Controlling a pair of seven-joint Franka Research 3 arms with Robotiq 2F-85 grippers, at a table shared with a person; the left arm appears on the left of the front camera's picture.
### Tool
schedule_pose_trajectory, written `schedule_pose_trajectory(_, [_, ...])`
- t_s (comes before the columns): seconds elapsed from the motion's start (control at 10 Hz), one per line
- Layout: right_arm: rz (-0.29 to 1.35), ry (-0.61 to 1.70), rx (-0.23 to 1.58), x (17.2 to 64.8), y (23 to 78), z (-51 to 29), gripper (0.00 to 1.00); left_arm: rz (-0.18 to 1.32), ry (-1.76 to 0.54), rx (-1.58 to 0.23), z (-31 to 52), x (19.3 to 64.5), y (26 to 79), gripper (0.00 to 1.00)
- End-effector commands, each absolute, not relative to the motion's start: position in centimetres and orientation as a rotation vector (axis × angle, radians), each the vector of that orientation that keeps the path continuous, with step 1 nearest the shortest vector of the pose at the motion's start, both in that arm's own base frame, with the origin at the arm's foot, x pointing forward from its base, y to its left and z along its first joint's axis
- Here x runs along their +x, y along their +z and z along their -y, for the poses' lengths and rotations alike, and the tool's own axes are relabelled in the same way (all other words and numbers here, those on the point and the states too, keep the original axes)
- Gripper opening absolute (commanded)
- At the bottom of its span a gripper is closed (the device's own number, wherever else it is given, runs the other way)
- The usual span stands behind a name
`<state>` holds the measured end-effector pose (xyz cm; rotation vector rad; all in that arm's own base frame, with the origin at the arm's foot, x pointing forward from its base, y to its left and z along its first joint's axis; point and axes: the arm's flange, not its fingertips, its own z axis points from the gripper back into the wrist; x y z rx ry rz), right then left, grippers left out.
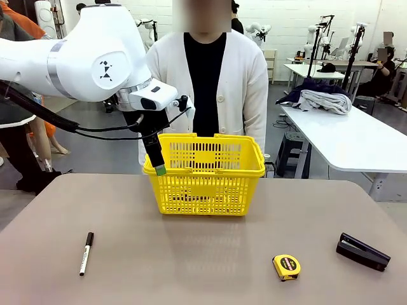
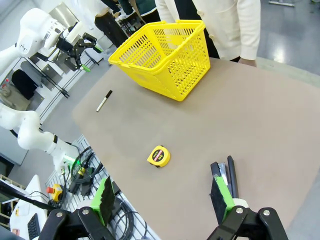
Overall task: Place the items the person wants into the basket.
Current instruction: Pick up the item the person points to and place it in the Market Basket.
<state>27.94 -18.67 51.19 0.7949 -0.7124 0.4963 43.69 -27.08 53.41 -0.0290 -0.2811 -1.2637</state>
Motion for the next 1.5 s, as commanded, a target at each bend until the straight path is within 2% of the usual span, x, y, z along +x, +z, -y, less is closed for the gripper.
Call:
schedule_pose_trajectory(0.0, [0.742, 0.502, 0.812, 28.1, 51.3, 18.7, 1.0, 0.281, -1.264, -0.029, 27.1, 43.7, 53.4, 1.0])
schedule_pose_trajectory(0.1, [0.742, 0.502, 0.812, 28.1, 51.3, 18.7, 1.0, 0.338, -1.294, -0.158, 22.8, 41.9, 54.7, 1.0])
schedule_pose_trajectory(0.2, [0.742, 0.502, 0.812, 28.1, 51.3, 18.7, 1.0, 0.432, -1.325, -0.214, 18.2, 39.2, 56.1, 1.0])
schedule_pose_trajectory(0.5, [0.742, 0.502, 0.812, 28.1, 51.3, 18.7, 1.0, 0.63, -1.325, -0.267, 6.8, 34.2, 58.3, 1.0])
schedule_pose_trajectory(1.1, [0.742, 0.502, 0.812, 28.1, 51.3, 18.7, 1.0, 0.816, -1.138, -0.557, -8.3, 32.9, 59.5, 1.0])
schedule_pose_trajectory(1.4, [0.742, 0.502, 0.812, 28.1, 51.3, 18.7, 1.0, 0.857, -1.128, -0.636, -10.6, 33.2, 58.2, 1.0])
